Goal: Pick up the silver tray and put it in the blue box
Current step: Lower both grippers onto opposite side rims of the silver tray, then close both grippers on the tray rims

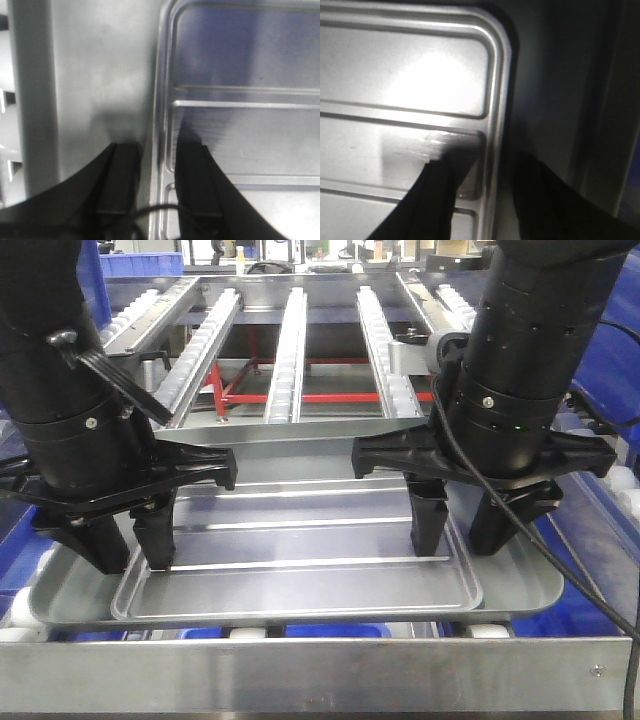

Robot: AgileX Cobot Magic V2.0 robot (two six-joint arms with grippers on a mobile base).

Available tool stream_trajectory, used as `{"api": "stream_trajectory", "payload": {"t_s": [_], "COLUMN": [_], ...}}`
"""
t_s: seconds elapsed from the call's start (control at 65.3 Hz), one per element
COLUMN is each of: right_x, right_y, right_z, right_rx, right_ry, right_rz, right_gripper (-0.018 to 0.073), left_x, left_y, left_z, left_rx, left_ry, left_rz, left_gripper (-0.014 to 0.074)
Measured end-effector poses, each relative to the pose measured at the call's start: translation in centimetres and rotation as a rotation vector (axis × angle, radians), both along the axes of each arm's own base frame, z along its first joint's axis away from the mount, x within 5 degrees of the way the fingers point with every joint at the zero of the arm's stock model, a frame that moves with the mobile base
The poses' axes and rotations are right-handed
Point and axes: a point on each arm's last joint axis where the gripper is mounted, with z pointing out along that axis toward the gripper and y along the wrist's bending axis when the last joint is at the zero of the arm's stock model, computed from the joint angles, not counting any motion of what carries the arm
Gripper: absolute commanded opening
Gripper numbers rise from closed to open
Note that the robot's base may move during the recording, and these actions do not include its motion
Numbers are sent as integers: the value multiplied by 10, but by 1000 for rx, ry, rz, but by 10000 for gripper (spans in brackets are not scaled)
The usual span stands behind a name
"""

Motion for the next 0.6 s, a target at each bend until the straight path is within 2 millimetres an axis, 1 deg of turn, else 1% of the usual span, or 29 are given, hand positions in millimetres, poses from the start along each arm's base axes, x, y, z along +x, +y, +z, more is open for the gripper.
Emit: {"api": "stream_trajectory", "payload": {"t_s": [0.214,0.26,0.322,0.383,0.413,0.459,0.475,0.521,0.597], "right_x": [1,1,1,2,1,2,2,2,3], "right_y": [0,1,1,1,1,0,-1,-1,-2], "right_z": [-1,-1,-1,-1,-1,-1,-1,-1,-1], "right_rx": [-1,-1,2,6,3,2,0,0,0], "right_ry": [2,1,-1,-1,0,2,3,2,2], "right_rz": [0,0,0,-2,-2,-7,-6,-8,-10], "right_gripper": [391,359,282,183,115,60,41,53,52], "left_x": [0,0,0,0,0,0,0,1,3], "left_y": [0,0,-1,-1,-1,-1,0,0,0], "left_z": [0,0,0,0,0,0,0,0,2], "left_rx": [-1,-1,-3,-6,-4,-3,-3,-3,-5], "left_ry": [1,1,2,1,2,4,4,1,0], "left_rz": [1,1,2,3,4,4,5,4,12], "left_gripper": [122,106,54,-5,-57,-110,-112,-98,-104]}}
